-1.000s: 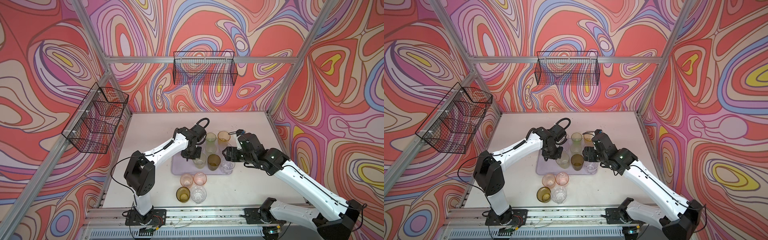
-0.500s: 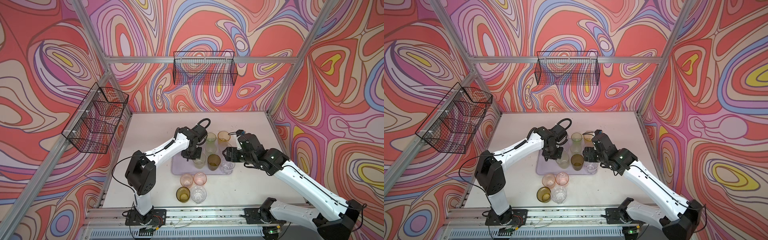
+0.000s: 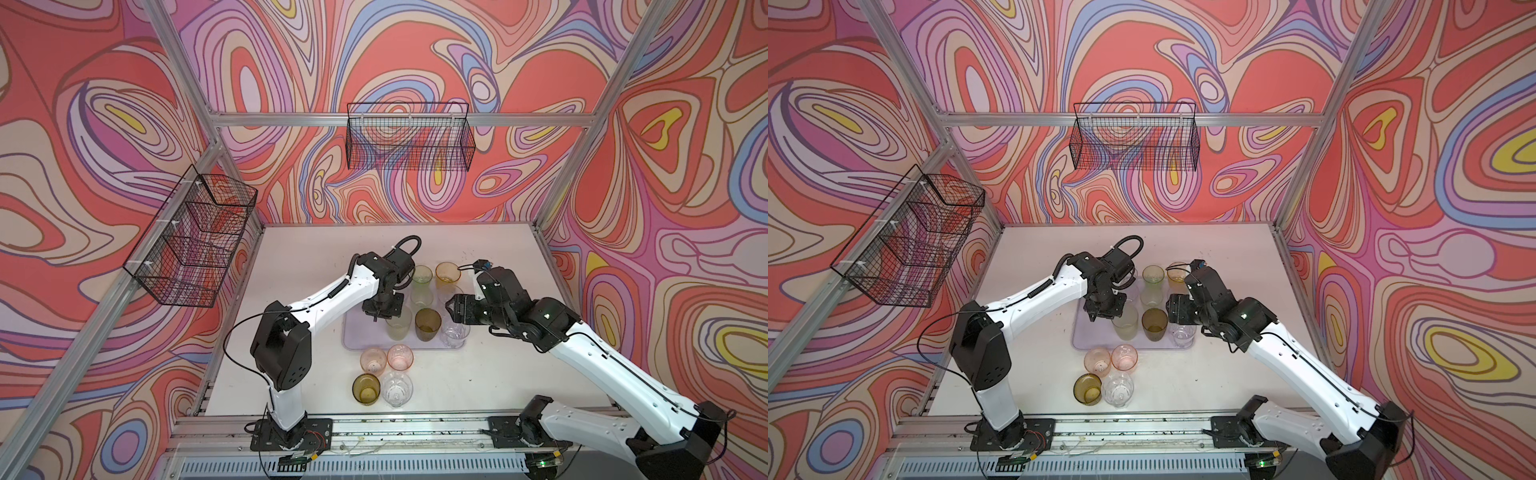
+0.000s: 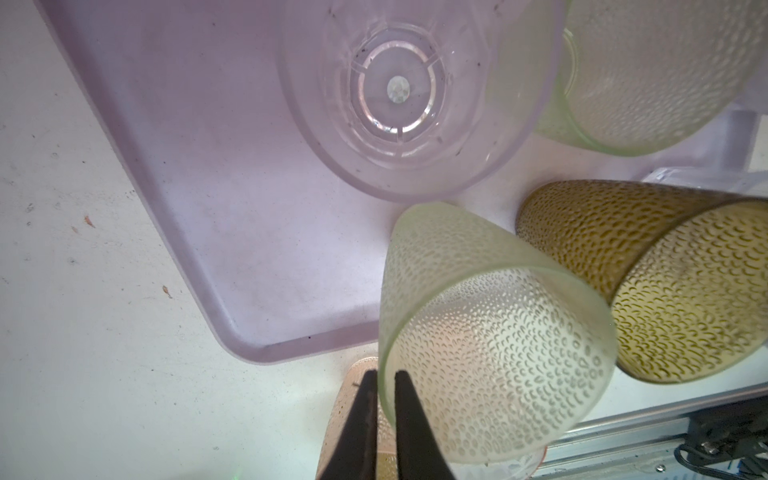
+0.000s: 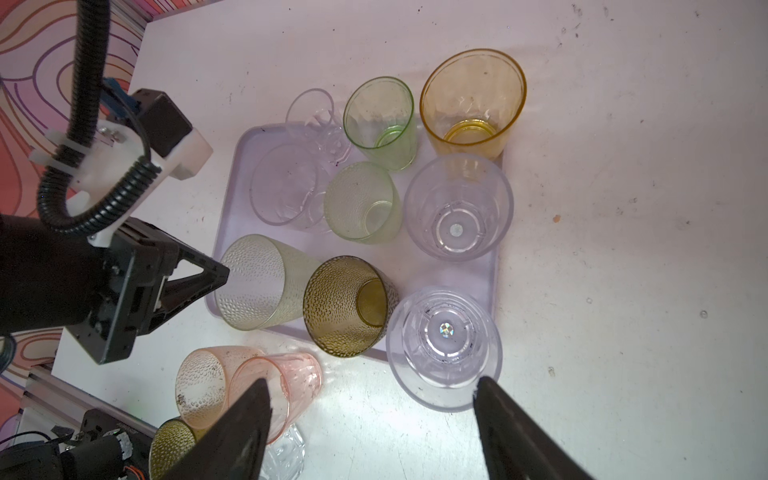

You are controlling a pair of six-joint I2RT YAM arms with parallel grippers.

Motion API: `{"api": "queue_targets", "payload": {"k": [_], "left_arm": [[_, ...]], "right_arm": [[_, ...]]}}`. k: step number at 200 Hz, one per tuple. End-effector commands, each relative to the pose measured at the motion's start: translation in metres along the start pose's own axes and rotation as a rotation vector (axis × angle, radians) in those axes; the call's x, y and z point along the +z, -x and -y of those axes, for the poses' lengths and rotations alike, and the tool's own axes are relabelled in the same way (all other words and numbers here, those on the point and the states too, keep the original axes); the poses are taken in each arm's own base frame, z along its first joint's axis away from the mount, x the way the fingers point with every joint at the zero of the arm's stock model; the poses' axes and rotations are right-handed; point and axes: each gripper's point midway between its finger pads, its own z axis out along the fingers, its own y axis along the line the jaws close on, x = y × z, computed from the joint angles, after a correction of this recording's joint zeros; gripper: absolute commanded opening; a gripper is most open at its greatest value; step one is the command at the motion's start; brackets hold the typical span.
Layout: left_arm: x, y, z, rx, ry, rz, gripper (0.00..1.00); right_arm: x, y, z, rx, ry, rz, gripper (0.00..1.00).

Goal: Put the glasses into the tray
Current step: 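Carry the frosted green glass over the tray's near edge and lower it, then open the left gripper to release the green glass and raise it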

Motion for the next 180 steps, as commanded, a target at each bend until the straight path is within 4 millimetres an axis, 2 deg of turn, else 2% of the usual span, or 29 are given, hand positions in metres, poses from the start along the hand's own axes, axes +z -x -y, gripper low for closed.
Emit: {"api": "queue_targets", "payload": {"k": [1,92,180], "left_arm": [[0.003,-0.005,0.001,0.009,0.011,-0.036,0.16],[-0.009,-0.002,0.003,0.006,-0.008,-0.005,0.28],[-0.058,-0.003,-0.008,0.022,-0.008,0.090,0.36]], "right_arm": [[-0.002,-0.004,0.004,-0.003,-0.013,0.000,0.80],[-0.001,-0.004,0.003,-0.001,-0.010,0.000,0.80],[0.002,-0.003,0.000,-0.004,0.004,0.002,0.80]]}}
